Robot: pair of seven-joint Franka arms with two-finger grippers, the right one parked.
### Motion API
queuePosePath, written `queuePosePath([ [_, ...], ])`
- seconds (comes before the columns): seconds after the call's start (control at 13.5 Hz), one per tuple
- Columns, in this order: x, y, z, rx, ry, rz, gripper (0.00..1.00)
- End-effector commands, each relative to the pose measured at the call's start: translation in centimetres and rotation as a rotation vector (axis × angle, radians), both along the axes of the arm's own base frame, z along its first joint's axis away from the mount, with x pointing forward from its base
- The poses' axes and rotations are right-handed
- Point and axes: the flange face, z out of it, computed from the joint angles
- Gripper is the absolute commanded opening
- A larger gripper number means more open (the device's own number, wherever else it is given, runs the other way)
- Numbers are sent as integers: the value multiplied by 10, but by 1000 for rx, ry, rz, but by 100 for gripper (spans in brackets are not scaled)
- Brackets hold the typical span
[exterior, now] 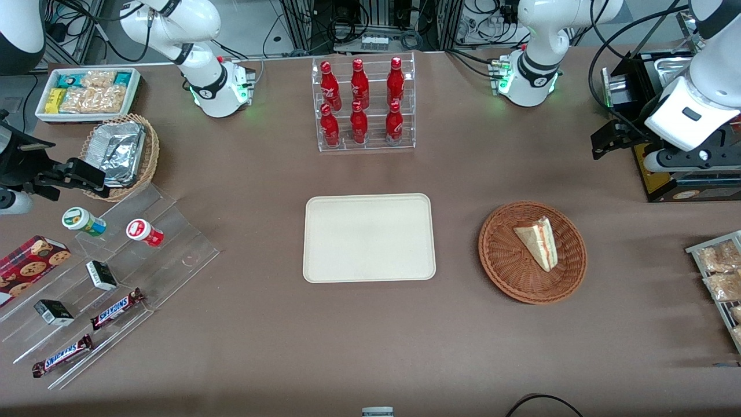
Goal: Place sandwich from basket to tray
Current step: 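Lower the open left gripper over the sandwich in the wicker basket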
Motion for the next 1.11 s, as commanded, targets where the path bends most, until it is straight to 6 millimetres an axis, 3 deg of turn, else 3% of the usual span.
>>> queuePosePath([
  [0.0,-8,2,7,-10,-12,-7,100],
  [0.15,-6,3,1,-10,-3,-7,100],
  [0.44,-2,13,-30,3,23,7,100],
  [0.81,18,15,-89,7,-5,176,100],
  [1.03,32,5,-132,6,-28,262,100],
])
